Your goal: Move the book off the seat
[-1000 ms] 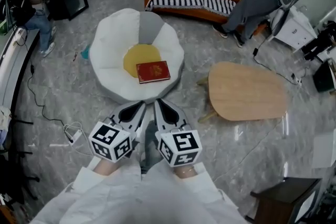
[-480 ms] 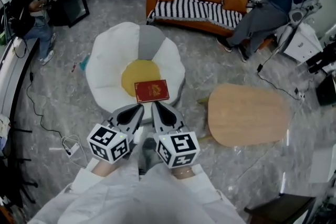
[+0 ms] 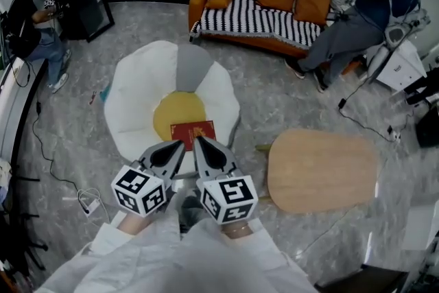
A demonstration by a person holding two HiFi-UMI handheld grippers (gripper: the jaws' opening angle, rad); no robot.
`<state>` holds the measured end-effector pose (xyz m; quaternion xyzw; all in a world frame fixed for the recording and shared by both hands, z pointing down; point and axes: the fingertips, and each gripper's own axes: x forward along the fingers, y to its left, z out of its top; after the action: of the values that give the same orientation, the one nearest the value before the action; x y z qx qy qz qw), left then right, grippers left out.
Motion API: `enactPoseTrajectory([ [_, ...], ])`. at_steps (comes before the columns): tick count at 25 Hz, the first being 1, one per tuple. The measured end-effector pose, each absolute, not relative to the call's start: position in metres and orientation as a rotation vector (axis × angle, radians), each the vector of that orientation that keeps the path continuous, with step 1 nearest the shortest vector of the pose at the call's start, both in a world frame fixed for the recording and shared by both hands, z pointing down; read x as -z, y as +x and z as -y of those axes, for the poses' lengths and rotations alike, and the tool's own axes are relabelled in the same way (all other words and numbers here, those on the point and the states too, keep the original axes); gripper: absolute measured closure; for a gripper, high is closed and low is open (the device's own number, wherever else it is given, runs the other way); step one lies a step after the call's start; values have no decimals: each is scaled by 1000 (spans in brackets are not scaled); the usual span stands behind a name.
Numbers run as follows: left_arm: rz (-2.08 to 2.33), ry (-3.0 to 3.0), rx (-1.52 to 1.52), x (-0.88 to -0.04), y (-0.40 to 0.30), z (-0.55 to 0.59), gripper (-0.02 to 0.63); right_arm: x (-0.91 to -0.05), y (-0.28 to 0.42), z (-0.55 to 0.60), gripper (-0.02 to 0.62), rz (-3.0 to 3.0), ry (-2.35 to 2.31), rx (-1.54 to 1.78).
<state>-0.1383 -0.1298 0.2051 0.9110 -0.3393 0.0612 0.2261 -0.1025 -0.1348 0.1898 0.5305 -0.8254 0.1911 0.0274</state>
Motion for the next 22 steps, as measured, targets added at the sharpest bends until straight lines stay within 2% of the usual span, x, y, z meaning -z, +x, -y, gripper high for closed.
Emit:
enactPoseTrajectory([
  [22,913,2458,-182,-212,-161,162,600,-207,-124,163,583,2475,1636,-671],
])
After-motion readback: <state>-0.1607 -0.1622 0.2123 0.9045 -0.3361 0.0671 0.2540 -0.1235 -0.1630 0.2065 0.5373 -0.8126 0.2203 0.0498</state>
